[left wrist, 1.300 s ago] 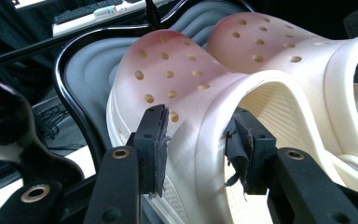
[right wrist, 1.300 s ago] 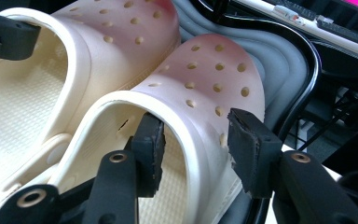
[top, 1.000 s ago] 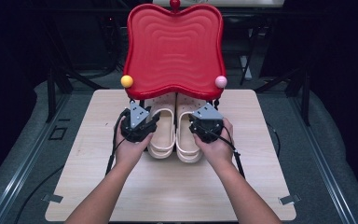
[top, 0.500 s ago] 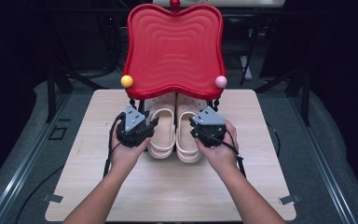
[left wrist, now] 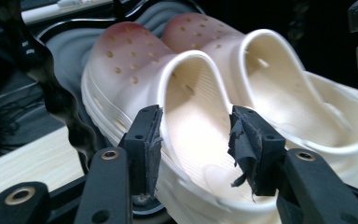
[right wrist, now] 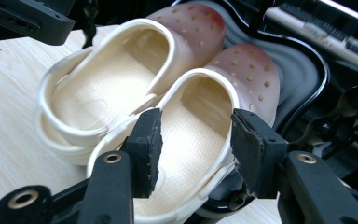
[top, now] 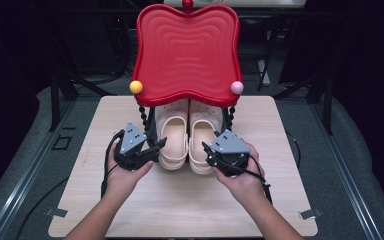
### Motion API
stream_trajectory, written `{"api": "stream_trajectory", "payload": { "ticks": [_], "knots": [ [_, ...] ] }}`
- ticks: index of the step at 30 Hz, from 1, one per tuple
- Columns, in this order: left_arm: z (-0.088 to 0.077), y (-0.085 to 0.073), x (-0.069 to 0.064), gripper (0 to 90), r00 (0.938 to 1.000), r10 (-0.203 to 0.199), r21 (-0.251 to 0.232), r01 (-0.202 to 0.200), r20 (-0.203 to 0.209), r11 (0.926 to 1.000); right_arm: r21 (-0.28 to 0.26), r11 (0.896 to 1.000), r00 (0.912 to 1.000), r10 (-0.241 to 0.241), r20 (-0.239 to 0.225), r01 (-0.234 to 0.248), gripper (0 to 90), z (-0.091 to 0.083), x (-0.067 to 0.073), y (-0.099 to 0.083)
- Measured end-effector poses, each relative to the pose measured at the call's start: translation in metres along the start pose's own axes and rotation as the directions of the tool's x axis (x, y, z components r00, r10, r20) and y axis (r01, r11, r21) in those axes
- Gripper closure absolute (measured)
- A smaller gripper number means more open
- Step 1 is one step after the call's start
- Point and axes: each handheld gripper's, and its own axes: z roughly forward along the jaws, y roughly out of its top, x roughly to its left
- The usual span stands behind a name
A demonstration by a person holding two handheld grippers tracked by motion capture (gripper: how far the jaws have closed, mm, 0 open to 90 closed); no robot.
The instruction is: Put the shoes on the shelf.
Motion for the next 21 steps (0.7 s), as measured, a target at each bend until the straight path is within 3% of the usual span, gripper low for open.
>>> {"api": "stream_trajectory", "payload": {
  "ticks": [1, 9, 13, 16, 21],
  "knots": [
    [-0.003, -0.002, 0.0, 53.9, 0.9997, -0.01, 0.004, 0.01, 0.021, 0.9999, -0.01, 1.0, 0.9999, 0.011, -0.012, -0.011, 52.8, -0.003, 0.001, -0.002],
    [-0.022, -0.021, -0.006, 55.7, 0.9983, -0.034, 0.009, 0.034, 0.048, 0.9994, -0.039, 0.992, 0.9902, 0.113, -0.082, -0.117, 56.4, -0.022, 0.004, -0.021],
    [-0.028, -0.033, -0.009, 56.2, 0.9964, -0.065, 0.015, 0.064, 0.055, 0.9978, -0.013, 0.989, 0.9841, 0.148, -0.098, -0.15, 59.0, -0.027, 0.004, -0.034],
    [-0.03, -0.041, -0.01, 59.4, 0.998, -0.051, 0.037, 0.05, 0.036, 0.9981, 0.01, 0.985, 0.9805, 0.17, -0.098, -0.17, 61.9, -0.03, 0.004, -0.045],
    [-0.03, -0.055, -0.011, 63.0, 0.9966, -0.074, 0.056, 0.072, 0.037, 0.9958, 0.039, 0.977, 0.9726, 0.211, -0.097, -0.209, 68.9, -0.031, 0.001, -0.064]
  ]
}}
